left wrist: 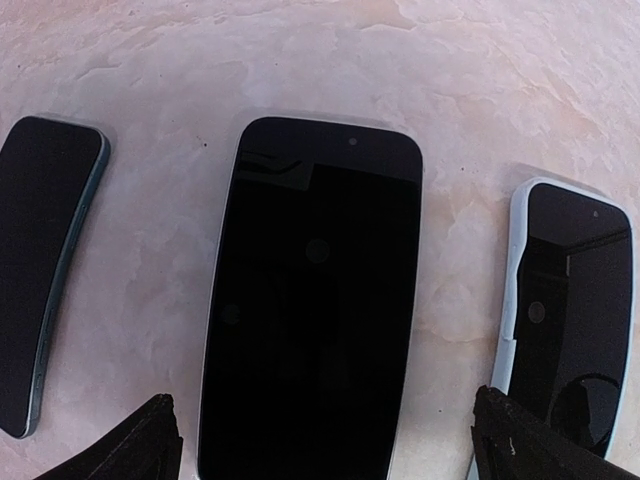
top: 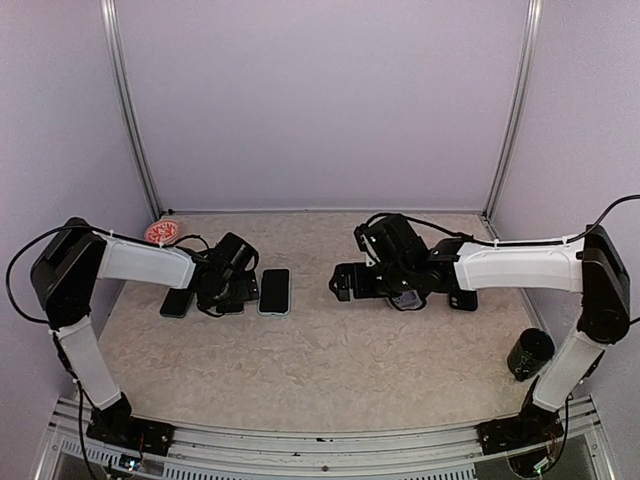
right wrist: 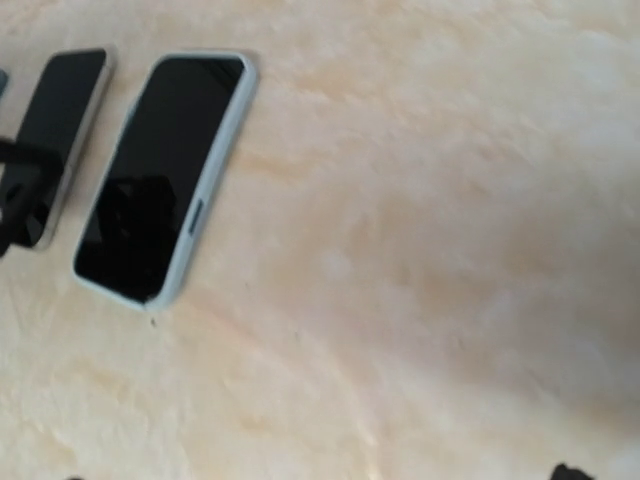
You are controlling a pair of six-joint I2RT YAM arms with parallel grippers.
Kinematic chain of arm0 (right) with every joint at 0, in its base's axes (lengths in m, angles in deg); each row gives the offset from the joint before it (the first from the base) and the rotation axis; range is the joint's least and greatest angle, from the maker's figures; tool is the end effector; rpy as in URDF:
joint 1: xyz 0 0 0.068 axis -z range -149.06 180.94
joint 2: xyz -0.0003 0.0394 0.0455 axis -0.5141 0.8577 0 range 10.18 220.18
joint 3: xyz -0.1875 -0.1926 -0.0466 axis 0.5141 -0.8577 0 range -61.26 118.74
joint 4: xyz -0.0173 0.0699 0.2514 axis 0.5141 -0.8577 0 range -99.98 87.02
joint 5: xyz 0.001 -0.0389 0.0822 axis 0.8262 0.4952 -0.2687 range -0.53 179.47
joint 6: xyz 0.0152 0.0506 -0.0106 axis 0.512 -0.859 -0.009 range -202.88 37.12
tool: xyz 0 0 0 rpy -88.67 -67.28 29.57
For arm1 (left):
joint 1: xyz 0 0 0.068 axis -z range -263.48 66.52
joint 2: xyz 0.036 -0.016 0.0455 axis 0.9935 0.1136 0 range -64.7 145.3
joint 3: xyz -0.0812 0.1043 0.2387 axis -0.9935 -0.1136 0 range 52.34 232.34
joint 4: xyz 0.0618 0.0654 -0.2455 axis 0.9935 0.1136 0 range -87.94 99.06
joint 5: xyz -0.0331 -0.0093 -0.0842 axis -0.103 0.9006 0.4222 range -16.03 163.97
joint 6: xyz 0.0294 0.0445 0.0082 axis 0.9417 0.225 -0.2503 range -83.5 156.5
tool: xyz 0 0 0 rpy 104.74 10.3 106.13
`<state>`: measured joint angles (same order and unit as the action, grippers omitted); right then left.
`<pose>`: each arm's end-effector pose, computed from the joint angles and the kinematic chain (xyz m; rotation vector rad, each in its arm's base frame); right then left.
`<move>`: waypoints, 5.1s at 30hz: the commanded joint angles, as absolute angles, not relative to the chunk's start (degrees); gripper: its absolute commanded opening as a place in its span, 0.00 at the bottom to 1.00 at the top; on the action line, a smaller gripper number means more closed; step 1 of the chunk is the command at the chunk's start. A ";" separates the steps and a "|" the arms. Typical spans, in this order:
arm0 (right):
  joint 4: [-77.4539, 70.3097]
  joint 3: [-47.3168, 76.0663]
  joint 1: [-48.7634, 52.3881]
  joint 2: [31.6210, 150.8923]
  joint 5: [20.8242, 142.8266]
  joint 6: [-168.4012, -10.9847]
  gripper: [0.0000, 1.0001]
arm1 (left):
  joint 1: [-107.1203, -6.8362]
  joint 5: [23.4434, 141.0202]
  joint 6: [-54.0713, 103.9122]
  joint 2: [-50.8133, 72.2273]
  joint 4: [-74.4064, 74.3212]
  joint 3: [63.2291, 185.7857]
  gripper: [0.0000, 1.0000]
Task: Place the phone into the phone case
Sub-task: Pick up the phone from the center of the board, then place the phone at the center of the board.
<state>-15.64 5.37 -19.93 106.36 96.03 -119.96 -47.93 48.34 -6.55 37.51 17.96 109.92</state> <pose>0.2380 0.2863 0.2338 -0.2265 2.3805 0.6367 0.2893 -0.1877 0.1497 -0.3089 2.4541 0.0232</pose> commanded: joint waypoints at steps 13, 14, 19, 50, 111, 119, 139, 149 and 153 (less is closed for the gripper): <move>-13.34 -3.33 -20.63 94.48 96.47 -120.82 1.00 | -51.31 48.92 0.30 42.16 17.28 113.74 0.94; -13.15 -3.40 -20.64 94.73 96.15 -120.92 0.99 | -51.64 49.44 0.94 42.31 17.02 113.89 0.94; -12.44 -3.64 -20.59 95.26 95.28 -121.36 1.00 | -52.00 51.22 4.63 43.00 16.51 115.40 0.90; -10.85 -4.83 -20.59 94.77 94.36 -121.38 0.99 | -52.63 50.47 3.52 41.66 16.26 114.16 0.90; -15.63 -4.79 -19.76 89.21 99.44 -119.94 0.99 | -42.15 55.47 -2.41 37.82 23.00 127.30 0.52; -17.22 -9.36 -18.39 82.74 101.24 -121.31 0.99 | -35.16 56.11 -3.17 50.37 23.99 141.01 0.52; -19.95 -13.49 -15.01 76.94 103.62 -121.86 0.99 | -29.35 55.99 -10.10 66.85 25.97 151.48 0.58; -20.44 -12.93 -12.67 76.19 102.53 -121.17 1.00 | -29.25 56.22 -11.43 67.75 26.49 151.06 0.73; -20.60 -12.94 -11.02 76.55 101.81 -120.72 0.99 | -29.27 56.54 -11.68 67.34 26.51 150.88 0.77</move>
<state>-19.84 -12.84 -12.74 76.96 102.48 -121.44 -29.44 56.56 -10.46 66.28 26.11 150.12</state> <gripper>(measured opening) 0.994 0.754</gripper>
